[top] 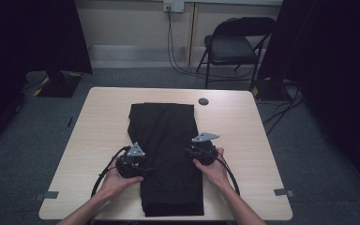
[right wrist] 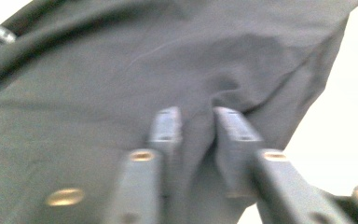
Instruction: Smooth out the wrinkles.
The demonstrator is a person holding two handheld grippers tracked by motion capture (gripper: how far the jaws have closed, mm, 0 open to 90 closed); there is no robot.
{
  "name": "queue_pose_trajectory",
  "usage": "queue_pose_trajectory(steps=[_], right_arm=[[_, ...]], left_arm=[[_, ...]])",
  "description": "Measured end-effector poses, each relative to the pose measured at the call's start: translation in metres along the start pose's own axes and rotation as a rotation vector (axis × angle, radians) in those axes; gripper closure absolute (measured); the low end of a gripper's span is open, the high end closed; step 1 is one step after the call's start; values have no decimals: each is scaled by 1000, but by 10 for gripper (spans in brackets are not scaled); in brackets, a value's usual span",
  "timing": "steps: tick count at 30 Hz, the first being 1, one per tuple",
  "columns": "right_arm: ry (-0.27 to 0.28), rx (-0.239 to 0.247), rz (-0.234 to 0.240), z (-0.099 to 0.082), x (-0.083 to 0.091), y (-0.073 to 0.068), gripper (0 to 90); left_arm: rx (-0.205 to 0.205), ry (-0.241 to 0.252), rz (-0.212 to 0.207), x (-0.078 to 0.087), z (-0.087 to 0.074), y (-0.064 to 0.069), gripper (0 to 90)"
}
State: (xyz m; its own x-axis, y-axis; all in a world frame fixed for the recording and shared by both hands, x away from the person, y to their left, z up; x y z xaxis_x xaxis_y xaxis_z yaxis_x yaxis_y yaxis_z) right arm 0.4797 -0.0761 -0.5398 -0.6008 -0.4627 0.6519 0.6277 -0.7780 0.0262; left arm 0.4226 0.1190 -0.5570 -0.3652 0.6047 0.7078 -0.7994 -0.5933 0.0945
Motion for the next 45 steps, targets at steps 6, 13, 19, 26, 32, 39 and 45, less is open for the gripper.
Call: queue_pose_trajectory(steps=[6, 13, 19, 26, 32, 39, 45], right_arm=[[-62, -15, -19, -23, 12, 11, 756], [12, -21, -63, -8, 29, 15, 500], [55, 21, -5, 21, 12, 4, 486], [-60, 25, 10, 15, -43, 3, 372], [-27, 46, 14, 1, -33, -1, 371], [-14, 61, 45, -17, -12, -15, 372], [-7, 83, 80, -28, 2, -31, 372]], left_arm=[[-25, -20, -21, 4, -7, 12, 344], [34, 82, -53, 24, 21, -3, 483], [74, 85, 34, 10, 37, -39, 570], [48, 41, 100, -21, 29, -50, 498], [27, 49, 66, -16, 21, -39, 481], [120, 73, -17, 0, 20, -11, 484], [108, 148, 35, 15, 31, -30, 459]])
Point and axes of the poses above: each handheld gripper's, and its own axes: x roughly backward along the jaws, z roughly out of its top, y roughly to its right, the point moved 9 cm from there along -x, roughly forward along the jaws, and after that the axes turned 3 degrees about -z, right-handed, at the moved point
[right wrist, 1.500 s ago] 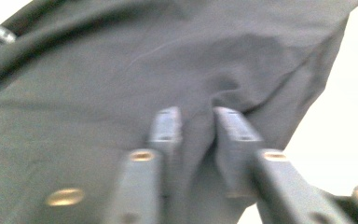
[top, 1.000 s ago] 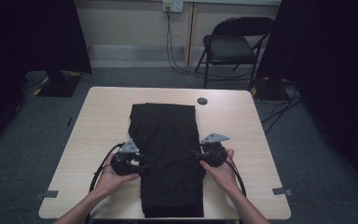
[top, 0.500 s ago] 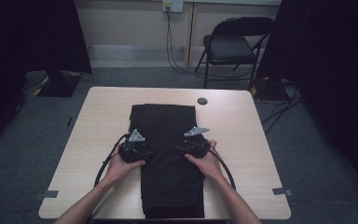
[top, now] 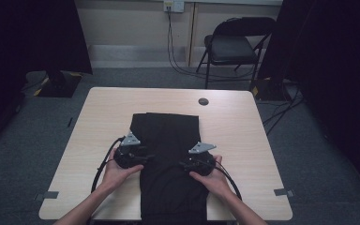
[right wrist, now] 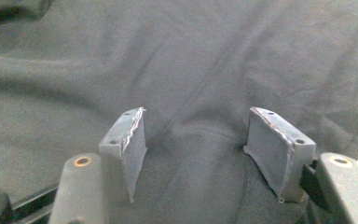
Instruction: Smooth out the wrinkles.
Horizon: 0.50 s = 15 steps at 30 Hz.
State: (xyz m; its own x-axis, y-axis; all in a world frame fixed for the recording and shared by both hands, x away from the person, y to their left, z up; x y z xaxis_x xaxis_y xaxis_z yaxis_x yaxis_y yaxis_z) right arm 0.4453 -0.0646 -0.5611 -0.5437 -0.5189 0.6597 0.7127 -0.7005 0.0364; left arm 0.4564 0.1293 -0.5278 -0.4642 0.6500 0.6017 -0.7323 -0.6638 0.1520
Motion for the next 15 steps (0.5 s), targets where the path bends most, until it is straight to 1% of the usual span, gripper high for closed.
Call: queue_pose_trajectory(steps=[1, 2, 3, 4, 5, 7, 8, 9, 10, 11, 12, 13, 14, 15], right_arm=[[9, 7, 17, -3, 3, -4, 371], [16, 12, 30, -5, 5, -7, 370], [11, 16, 40, -6, 8, -11, 370], [6, 27, 48, -8, 10, -14, 370], [5, 34, 56, -9, 12, -18, 370], [0, 46, 69, -12, 15, -23, 370], [0, 46, 69, -12, 15, -23, 370], [-7, 50, 74, -14, 18, -28, 370], [-12, 55, 75, -15, 20, -30, 370], [-20, 59, 76, -16, 21, -32, 370], [-23, 63, 79, -17, 22, -34, 370], [-27, 66, 83, -17, 23, -36, 370], [-27, 66, 83, -17, 23, -36, 370], [-28, 70, 87, -18, 24, -37, 370]], left_arm=[[-4, 4, 34, 1, 0, -7, 463], [-4, 4, 34, 1, 0, -7, 466], [-5, 17, 79, 3, 0, -18, 466], [-5, 17, 79, 3, 0, -18, 466], [31, 32, 67, 5, 1, -24, 469], [21, 14, 64, 5, 0, -29, 464], [21, 14, 64, 5, 0, -29, 464], [17, 16, 75, 5, 0, -32, 460], [27, 14, 77, 4, -2, -34, 455], [30, -14, 74, 0, -8, -35, 452], [13, -38, 80, -3, -12, -34, 452], [-5, -72, 86, -6, -17, -32, 473], [-5, -72, 86, -6, -17, -32, 532], [-29, -94, 90, -8, -21, -29, 532]])
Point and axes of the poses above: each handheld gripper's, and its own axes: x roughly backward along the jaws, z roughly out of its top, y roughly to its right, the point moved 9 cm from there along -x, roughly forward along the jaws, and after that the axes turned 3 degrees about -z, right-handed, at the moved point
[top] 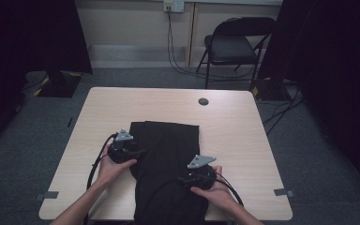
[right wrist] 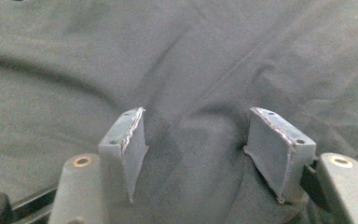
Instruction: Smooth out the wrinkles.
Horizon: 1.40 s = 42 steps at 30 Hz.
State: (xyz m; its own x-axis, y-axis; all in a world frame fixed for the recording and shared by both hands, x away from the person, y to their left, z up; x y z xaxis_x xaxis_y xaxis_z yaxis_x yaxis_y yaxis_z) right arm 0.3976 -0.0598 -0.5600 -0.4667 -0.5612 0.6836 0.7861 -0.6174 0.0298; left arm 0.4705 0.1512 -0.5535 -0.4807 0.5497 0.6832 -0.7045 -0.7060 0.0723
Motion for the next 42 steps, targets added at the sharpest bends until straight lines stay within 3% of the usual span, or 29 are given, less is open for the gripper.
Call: queue_pose_trajectory(steps=[2, 5, 6, 8, 10, 12, 13, 14, 16, 17, 18, 19, 20, 21, 22, 23, 24, 26, 28, 31, 33, 36, 38, 40, 42], right_arm=[[-2, 14, 17, -4, 4, -3, 371], [-9, 16, 17, -7, 9, -4, 371], [-22, 12, 18, -11, 13, -7, 370], [-37, 23, 29, -14, 17, -13, 370], [-56, 9, 51, -13, 19, -13, 359], [-41, -64, 73, -4, 18, -5, 332], [-41, -64, 73, -4, 18, -5, 332], [29, -101, 20, 11, 19, 13, 328], [65, -126, -26, 22, 17, 34, 311], [65, -126, -26, 22, 17, 34, 311], [74, -153, -57, 30, 13, 54, 298], [77, -158, -69, 34, 10, 63, 293], [80, -164, -81, 38, 7, 73, 292], [80, -164, -81, 38, 7, 73, 292], [101, -168, -132, 50, 0, 94, 271], [101, -168, -132, 50, 0, 94, 271], [96, -185, -154, 59, -11, 113, 252], [87, -184, -161, 66, -24, 126, 242], [75, -178, -164, 72, -37, 136, 233], [70, -218, -145, 74, -54, 148, 218], [43, -232, -157, 70, -63, 154, 207], [25, -241, -161, 66, -70, 155, 207], [15, -236, -157, 63, -73, 155, 199], [6, -228, -169, 62, -74, 155, 195], [11, -238, -168, 61, -74, 156, 193]], left_arm=[[-8, -28, -24, 1, -5, 11, 674], [-8, -45, -56, 5, -8, 18, 762], [-8, -56, -89, 10, -13, 25, 763], [18, -60, -109, 16, -17, 27, 744], [41, -39, -109, 22, -15, 24, 670], [80, 11, -89, 27, -4, 13, 618], [80, 11, -89, 27, -4, 13, 588], [107, 60, -63, 30, 11, 0, 561], [123, 97, -33, 29, 23, -11, 527], [123, 97, -33, 29, 23, -11, 509], [94, 100, -2, 24, 32, -22, 499], [78, 106, 6, 20, 37, -26, 486], [91, 104, -14, 16, 41, -30, 472], [91, 104, -14, 16, 41, -30, 448], [111, 119, -15, 8, 49, -39, 415], [111, 119, -15, 8, 49, -39, 398], [102, 106, 1, -1, 55, -49, 378], [121, 86, -1, -10, 60, -58, 316], [145, 64, -17, -18, 63, -65, 288], [157, 86, -12, -24, 65, -68, 277], [136, 37, 13, -36, 55, -74, 275], [167, 18, 8, -41, 46, -80, 272], [158, 6, 3, -42, 43, -82, 265], [146, 5, 26, -40, 43, -85, 270], [161, 12, 25, -41, 42, -87, 263]])
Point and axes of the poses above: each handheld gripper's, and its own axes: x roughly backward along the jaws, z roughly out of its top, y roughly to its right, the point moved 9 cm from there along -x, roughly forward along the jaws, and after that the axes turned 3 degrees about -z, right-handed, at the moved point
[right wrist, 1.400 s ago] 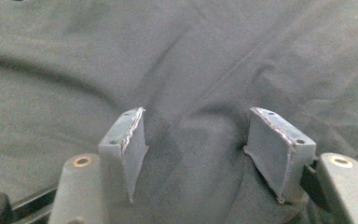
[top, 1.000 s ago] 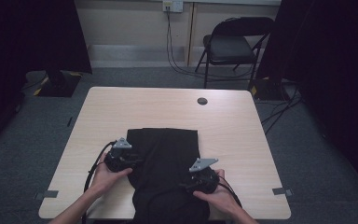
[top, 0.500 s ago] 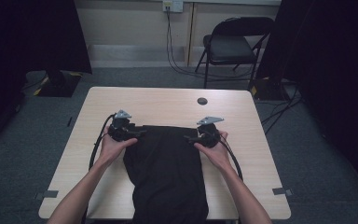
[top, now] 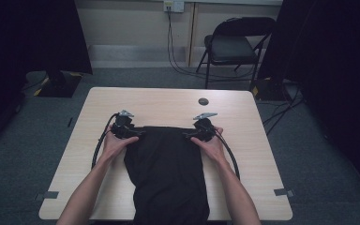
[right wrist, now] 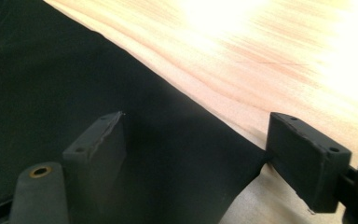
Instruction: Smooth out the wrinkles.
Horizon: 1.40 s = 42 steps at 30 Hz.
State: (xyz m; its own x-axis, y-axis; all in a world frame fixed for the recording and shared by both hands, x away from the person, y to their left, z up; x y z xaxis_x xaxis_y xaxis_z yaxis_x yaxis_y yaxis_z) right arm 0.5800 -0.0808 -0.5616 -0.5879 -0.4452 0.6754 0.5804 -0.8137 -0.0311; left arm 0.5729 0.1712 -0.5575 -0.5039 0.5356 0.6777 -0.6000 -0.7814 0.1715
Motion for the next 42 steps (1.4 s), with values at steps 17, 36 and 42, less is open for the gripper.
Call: queue_pose_trajectory(steps=[17, 36, 42], right_arm=[[12, 55, 59, -3, 6, -18, 674], [120, 14, 42, 34, 29, -19, 824], [189, 10, 33, 68, 48, -18, 824]], left_arm=[[-147, 21, -7, 0, -8, 19, 524], [-34, 146, -63, 39, 33, 16, 872], [-33, 246, -47, 68, 70, 13, 873]])
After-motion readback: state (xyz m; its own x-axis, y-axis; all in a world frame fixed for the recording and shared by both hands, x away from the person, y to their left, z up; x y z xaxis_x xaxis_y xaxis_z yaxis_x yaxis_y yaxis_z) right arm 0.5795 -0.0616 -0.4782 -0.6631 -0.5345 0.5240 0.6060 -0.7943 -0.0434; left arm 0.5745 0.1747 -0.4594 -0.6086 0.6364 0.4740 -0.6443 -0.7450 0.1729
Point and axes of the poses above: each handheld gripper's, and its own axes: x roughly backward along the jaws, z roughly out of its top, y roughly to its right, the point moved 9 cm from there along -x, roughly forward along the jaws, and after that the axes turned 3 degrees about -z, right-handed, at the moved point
